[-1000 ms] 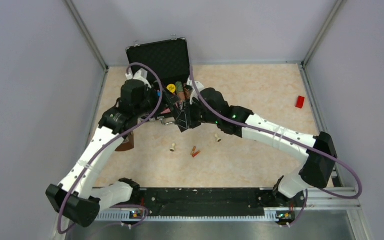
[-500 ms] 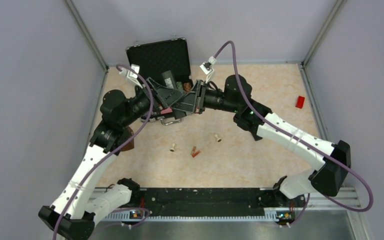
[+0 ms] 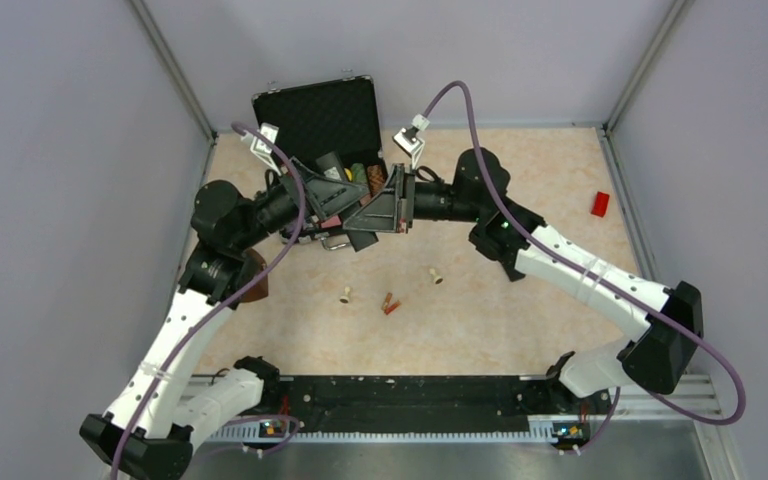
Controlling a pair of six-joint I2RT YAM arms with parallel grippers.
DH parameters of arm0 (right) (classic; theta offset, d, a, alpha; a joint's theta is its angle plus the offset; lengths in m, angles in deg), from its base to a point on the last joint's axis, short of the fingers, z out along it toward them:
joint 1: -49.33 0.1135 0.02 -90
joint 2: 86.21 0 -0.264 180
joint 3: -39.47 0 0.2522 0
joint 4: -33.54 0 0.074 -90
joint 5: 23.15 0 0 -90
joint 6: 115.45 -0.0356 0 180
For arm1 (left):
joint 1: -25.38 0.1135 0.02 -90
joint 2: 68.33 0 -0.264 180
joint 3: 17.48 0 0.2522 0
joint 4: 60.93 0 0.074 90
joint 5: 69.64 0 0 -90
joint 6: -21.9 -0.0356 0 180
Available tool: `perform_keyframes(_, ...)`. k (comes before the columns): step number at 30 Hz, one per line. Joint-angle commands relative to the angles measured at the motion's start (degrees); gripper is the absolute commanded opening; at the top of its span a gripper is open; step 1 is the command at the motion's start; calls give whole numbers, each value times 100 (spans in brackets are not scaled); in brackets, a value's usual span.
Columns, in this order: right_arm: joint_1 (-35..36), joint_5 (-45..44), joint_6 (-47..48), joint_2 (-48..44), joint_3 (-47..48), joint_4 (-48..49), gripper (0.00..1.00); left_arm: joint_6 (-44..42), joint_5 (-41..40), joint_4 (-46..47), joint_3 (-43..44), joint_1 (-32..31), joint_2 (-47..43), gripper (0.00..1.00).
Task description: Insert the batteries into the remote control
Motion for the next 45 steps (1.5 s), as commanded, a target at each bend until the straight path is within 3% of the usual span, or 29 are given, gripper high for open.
perform_keyframes(1,-181,396,-91,-218,25,71,14,86,551,409,60,265,-100,46)
perform_keyframes(6,-260,686,-57,-99,87,54,14,563,749,979,-136,409,-39,48)
perform_keyframes(11,-267,858,-50,113,244,0,15,850,918,1452,-258,409,169,36)
perform_keyframes(18,-275,949,-68,344,494,-127,15,793,1070,1507,-269,409,237,37)
perform_keyframes(19,-274,959,-77,372,516,-138,15,781,1087,1508,-268,409,236,34)
perform_keyframes(23,-287,884,-150,393,507,-157,18,681,1073,1369,-197,409,251,0)
perform_keyframes(25,-319,757,-205,357,455,-172,25,654,1010,1315,-189,409,220,0)
perform_keyframes(28,-330,358,-250,177,281,-60,37,606,796,1272,-165,409,153,0)
perform_keyframes(31,-318,-546,-763,-215,-407,855,52,648,348,1190,-185,409,29,0)
perform_keyframes(35,-173,-1792,-976,-640,-1100,1342,66,1245,-440,1496,-540,410,-154,0)
perform_keyframes(40,78,-2810,-861,-758,-1128,1155,67,1859,-817,1869,-850,409,-175,0)
perform_keyframes(45,184,-2967,-832,-577,-1045,1039,67,2190,-1217,1815,-1022,411,-286,0)
